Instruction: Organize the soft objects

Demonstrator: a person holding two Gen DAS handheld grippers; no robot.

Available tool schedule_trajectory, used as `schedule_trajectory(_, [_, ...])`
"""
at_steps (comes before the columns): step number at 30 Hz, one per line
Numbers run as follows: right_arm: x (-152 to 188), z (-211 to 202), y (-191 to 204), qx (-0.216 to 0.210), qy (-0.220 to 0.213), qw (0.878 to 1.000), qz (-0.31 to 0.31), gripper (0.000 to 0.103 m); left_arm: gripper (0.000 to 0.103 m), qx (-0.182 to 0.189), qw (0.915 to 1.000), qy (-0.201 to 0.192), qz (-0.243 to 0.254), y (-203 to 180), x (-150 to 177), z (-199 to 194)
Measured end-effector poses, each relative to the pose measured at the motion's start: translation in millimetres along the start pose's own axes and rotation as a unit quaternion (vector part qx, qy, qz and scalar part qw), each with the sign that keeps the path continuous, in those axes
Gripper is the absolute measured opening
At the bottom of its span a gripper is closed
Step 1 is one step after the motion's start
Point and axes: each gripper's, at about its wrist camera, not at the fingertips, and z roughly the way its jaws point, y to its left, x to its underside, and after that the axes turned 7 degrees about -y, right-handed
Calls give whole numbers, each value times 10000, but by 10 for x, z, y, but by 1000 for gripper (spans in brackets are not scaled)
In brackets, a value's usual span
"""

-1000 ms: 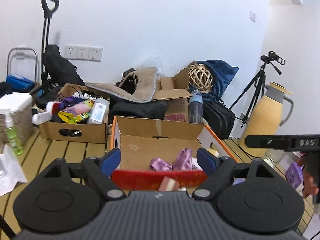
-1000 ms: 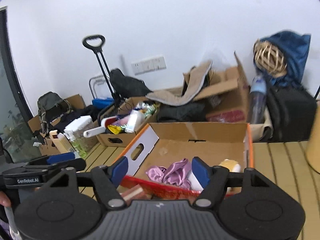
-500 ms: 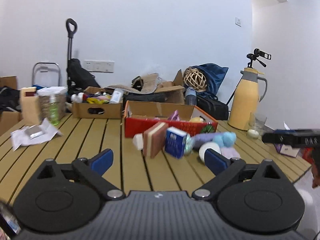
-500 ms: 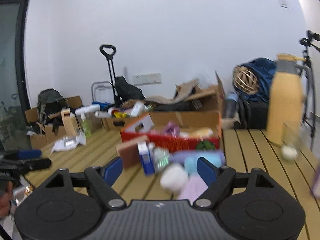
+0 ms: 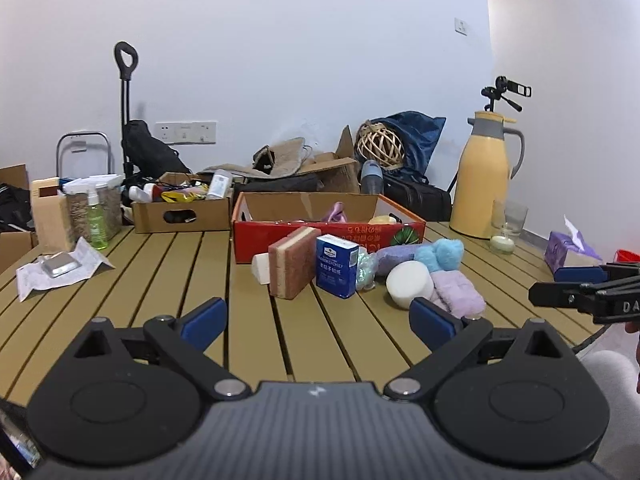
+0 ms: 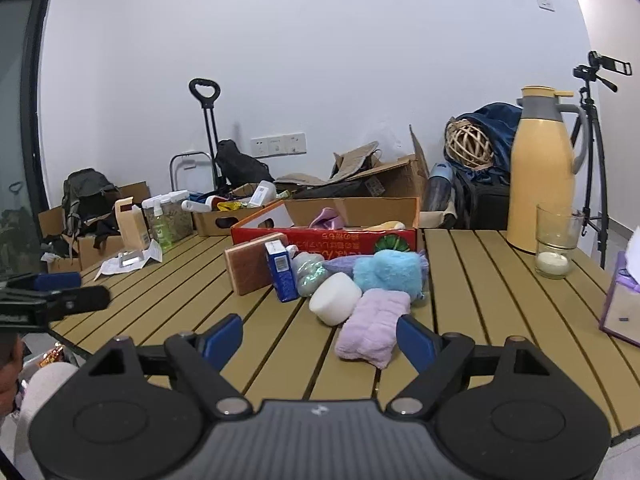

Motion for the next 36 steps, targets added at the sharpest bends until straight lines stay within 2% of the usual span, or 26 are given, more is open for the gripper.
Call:
schedule_trajectory(2, [-2, 153, 16, -128, 64, 9999, -12, 74, 97, -48, 10000, 71, 20, 21, 11, 223])
schedule_trajectory(6, [-85, 556, 93, -494, 177, 9986, -52, 58, 83, -159, 9993, 341, 10, 147, -36, 804])
schedule_trajectory(10, [-213, 1040, 225, -603, 248, 9975, -261, 48, 80, -152, 9986, 491, -139, 284, -133, 1250])
schedule_trajectory(15, [-364, 1628, 278, -621, 345, 9967, -387, 46, 79, -69, 9982, 459, -371, 455, -225, 1683])
schedule_trajectory(18, [-409, 1971, 318, -544, 395, 9962, -555, 46, 80, 14, 9960, 531, -718, 577, -150, 1866])
schedule_trajectory(21, [-403, 2311, 334, -427, 530, 9954, -679, 46, 80, 8, 9882, 1055, -1110, 734, 55, 2053])
schedule_trajectory(22, [-386, 2383, 344, -426, 556, 9949, -722, 40, 80, 8, 9860, 1169, -1185, 772, 83, 2088])
schedule_trajectory(24, [-359, 2483, 357, -545, 574, 9947, -652, 22, 80, 133, 9854, 1141, -1253, 835, 97, 2082])
schedule_trajectory(25, [-342, 2494, 368, -567, 540, 9956, -520, 21, 80, 132, 9853, 1112, -1290, 863, 95, 2071])
schedule_trajectory(27, [-338, 2462, 320, -925, 580, 9940, 47, 21, 80, 156, 9833, 1087, -1451, 939, 87, 2037])
schedule_trajectory(30, [-276, 2347, 138, -1542, 785, 9734, 1501, 21, 80, 289, 9804, 1012, -1666, 1005, 65, 1941])
schedule_trajectory(31, [-210, 2316, 105, -1500, 910, 9688, 1751, 23, 80, 358, 9798, 988, -1699, 1007, 58, 1915])
schedule_trajectory(32, [-147, 2287, 101, -1269, 1034, 9714, 1722, 29, 81, 453, 9791, 990, -1716, 1005, 55, 1899])
schedule_trajectory(34, [-80, 2187, 139, -709, 1082, 9844, 1189, 38, 81, 570, 9786, 1038, -1686, 961, 58, 1886])
schedule_trajectory(36, [-74, 2101, 100, -614, 989, 9875, 1065, 40, 80, 665, 9797, 1076, -1553, 889, 65, 1875])
